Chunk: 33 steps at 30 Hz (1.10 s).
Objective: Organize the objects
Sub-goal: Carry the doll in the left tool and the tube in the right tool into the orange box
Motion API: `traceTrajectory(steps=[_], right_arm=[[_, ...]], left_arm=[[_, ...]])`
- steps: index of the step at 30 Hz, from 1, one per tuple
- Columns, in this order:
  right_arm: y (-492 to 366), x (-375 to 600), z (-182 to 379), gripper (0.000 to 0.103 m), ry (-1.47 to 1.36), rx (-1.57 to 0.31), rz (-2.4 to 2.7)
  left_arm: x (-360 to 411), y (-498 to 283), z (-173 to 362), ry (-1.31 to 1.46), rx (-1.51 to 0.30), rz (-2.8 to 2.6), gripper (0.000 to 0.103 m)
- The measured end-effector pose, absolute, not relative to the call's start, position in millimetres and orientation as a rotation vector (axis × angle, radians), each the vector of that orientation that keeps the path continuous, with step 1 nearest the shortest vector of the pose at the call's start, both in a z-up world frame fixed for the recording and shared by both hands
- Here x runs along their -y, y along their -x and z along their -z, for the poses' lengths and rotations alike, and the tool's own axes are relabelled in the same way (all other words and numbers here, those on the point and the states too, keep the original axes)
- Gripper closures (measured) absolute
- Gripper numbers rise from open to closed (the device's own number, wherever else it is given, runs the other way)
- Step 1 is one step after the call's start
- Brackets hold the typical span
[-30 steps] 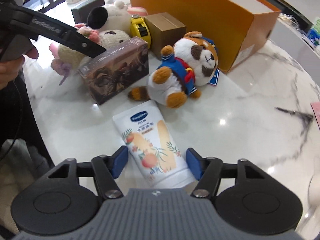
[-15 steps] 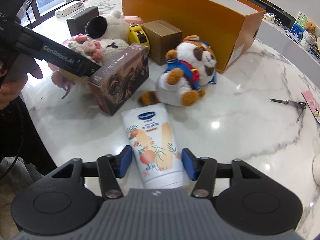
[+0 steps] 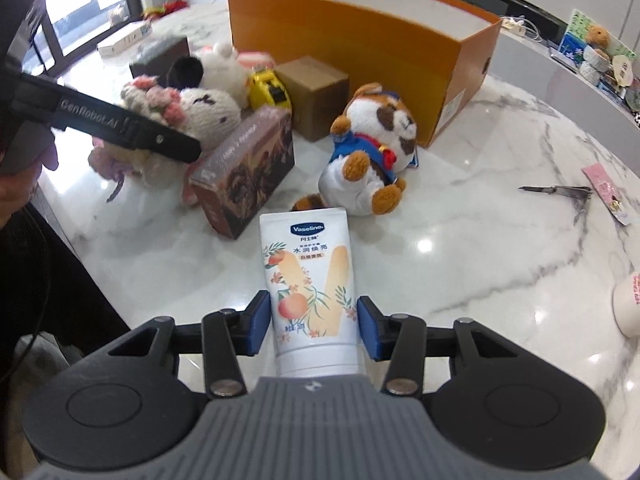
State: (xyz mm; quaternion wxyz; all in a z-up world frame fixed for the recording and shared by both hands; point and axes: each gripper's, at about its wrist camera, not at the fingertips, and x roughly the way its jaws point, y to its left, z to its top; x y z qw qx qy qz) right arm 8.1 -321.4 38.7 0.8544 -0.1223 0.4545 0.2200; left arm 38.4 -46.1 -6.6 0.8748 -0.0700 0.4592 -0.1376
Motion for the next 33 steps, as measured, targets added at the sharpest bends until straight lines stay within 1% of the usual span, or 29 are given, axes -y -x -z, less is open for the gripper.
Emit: traceTrajectory(steps=[10, 13, 16, 21, 25, 28, 33], right_arm=[[11.6, 330.2, -83.1, 0.054, 0.093, -0.810, -0.427], [8.4, 328.0, -100.9, 0.054, 0.040, -0.755, -0.432], [-7.8, 323.8, -123.1, 0.054, -0.020, -0.685, -0.434], [-72.1, 304.7, -159.9, 0.054, -0.051, -0.629, -0.420], [-149.8, 284.3, -170.5, 0.054, -0.029, -0.685, -0.411], [-208.8, 267.0, -162.0, 0.054, 0.011, -0.755, -0.389], [-285.8, 248.6, -129.5, 0.054, 0.036, -0.898, -0.381]], left_arm=[[25.7, -12.8, -28.5, 0.188, -0.865, 0.339, 0.017], [22.7, -9.6, -47.6, 0.183, -0.819, 0.345, 0.017], [19.5, -22.3, -73.7, 0.195, -0.767, 0.348, 0.017], [19.3, -86.2, -117.7, 0.178, -0.715, 0.313, 0.017], [26.2, -168.8, -131.3, 0.143, -0.752, 0.263, 0.017], [34.1, -229.6, -126.8, 0.127, -0.811, 0.234, 0.017], [48.5, -301.6, -91.7, 0.088, -0.964, 0.188, 0.017]])
